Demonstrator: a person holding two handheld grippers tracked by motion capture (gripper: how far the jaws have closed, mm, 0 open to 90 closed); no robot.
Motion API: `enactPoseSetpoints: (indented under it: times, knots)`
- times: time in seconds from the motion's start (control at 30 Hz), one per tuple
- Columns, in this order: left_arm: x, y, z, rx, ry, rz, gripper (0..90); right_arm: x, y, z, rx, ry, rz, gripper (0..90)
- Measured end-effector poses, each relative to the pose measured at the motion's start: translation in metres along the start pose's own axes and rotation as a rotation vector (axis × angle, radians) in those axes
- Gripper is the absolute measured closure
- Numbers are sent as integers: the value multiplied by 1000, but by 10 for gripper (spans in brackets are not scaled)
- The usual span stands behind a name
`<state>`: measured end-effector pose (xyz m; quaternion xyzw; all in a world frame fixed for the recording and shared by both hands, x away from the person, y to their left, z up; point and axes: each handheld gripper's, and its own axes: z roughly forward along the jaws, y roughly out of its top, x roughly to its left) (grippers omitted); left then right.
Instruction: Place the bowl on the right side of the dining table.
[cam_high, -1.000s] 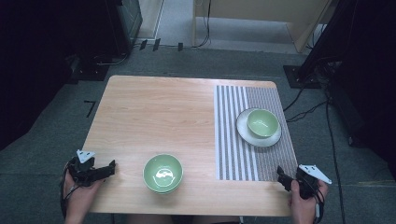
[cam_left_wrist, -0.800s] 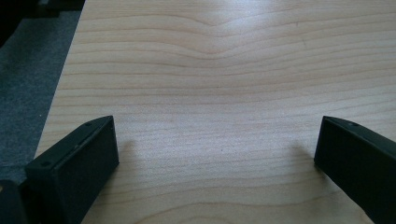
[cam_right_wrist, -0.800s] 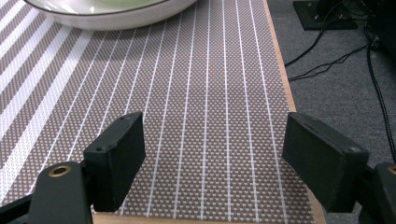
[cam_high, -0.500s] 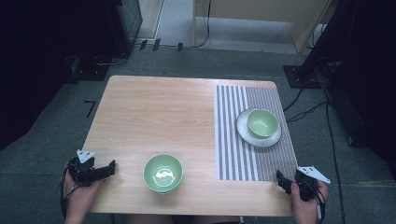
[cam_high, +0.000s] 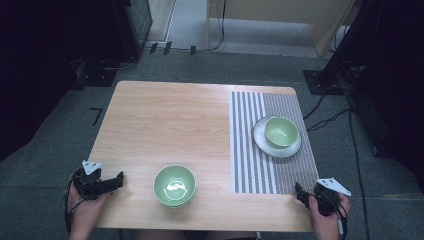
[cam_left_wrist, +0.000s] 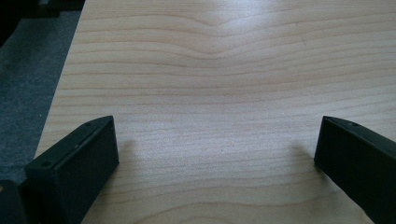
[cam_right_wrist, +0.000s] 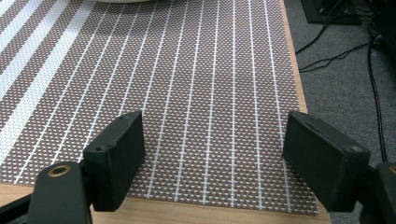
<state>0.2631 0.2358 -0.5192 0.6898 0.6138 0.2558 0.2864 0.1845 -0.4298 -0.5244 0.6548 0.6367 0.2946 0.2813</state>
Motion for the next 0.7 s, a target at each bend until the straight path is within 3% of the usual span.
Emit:
enactPoseSetpoints:
  times: [0.7]
  knots:
    - [-1, 2, 2, 2, 0, 0, 0, 0, 0, 0, 1, 1, 1, 204]
